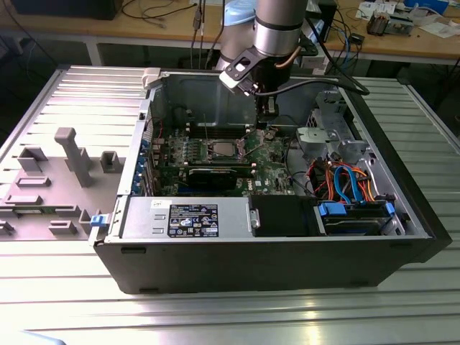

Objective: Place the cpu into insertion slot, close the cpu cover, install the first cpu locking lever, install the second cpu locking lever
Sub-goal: 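Close the cpu cover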

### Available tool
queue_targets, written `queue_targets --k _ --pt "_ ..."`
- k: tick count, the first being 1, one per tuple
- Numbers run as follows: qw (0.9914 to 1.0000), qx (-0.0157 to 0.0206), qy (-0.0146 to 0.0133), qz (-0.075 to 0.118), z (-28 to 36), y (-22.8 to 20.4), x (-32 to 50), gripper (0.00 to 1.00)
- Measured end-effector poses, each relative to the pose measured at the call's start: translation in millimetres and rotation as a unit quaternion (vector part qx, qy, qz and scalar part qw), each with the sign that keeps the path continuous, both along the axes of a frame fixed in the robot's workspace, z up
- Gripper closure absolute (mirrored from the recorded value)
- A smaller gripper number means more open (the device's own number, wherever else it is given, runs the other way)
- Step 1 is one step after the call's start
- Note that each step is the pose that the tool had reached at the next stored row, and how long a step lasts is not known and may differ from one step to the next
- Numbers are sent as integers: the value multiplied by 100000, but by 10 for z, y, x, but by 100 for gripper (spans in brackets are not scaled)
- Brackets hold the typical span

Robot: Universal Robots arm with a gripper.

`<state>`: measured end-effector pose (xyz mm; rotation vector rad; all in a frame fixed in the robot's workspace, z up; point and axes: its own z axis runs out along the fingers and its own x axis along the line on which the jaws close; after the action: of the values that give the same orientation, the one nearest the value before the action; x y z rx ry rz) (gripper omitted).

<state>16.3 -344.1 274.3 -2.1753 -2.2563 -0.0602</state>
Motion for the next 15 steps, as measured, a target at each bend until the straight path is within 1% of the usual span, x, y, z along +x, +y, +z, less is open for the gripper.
queue_targets --k 13,15 --pt "100000 -4 1 12 -5 0 5 89" --pt "100000 -1 2 13 -7 0 31 89"
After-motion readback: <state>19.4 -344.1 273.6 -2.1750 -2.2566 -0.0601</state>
